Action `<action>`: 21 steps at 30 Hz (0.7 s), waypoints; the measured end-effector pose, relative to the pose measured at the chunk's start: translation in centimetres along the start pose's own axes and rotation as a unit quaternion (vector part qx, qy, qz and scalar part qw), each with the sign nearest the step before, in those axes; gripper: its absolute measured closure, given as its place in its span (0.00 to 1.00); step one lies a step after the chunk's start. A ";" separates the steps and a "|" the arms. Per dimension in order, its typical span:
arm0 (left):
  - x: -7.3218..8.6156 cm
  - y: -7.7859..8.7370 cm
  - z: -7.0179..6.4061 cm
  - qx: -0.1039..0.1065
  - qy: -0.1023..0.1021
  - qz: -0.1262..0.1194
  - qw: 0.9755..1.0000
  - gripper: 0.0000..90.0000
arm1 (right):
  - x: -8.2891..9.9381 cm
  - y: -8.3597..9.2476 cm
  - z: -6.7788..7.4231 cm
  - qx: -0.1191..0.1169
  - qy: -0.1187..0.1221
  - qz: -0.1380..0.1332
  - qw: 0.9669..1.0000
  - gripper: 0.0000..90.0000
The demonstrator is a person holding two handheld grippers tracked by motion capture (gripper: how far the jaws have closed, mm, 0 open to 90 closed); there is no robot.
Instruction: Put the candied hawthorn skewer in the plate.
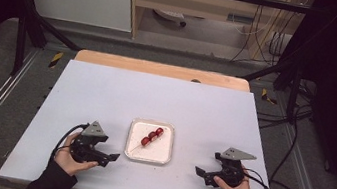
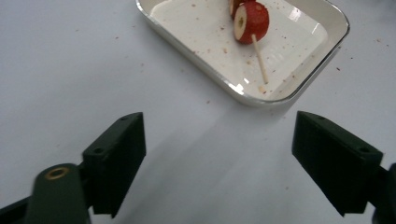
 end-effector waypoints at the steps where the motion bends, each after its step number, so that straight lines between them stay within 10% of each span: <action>1: 0.2 0.3 0.3 -0.001 0.006 -0.002 1.000 0.17 | 0.0 0.0 0.0 -0.001 0.000 0.002 1.000 0.01; 21: 3.3 3.4 3.9 -0.034 0.024 -0.026 0.999 0.10 | 0.2 0.1 0.0 0.002 -0.003 0.010 1.000 0.01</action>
Point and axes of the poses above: each handheld gripper's, and its own axes: y roughly backward along the jaws, x roughly out of its underside, z roughly to its left, the point moved 10 cm from there along -y, roughly forward along the jaws, and after that the axes turned 15 degrees about -z, right-handed, at the moved point
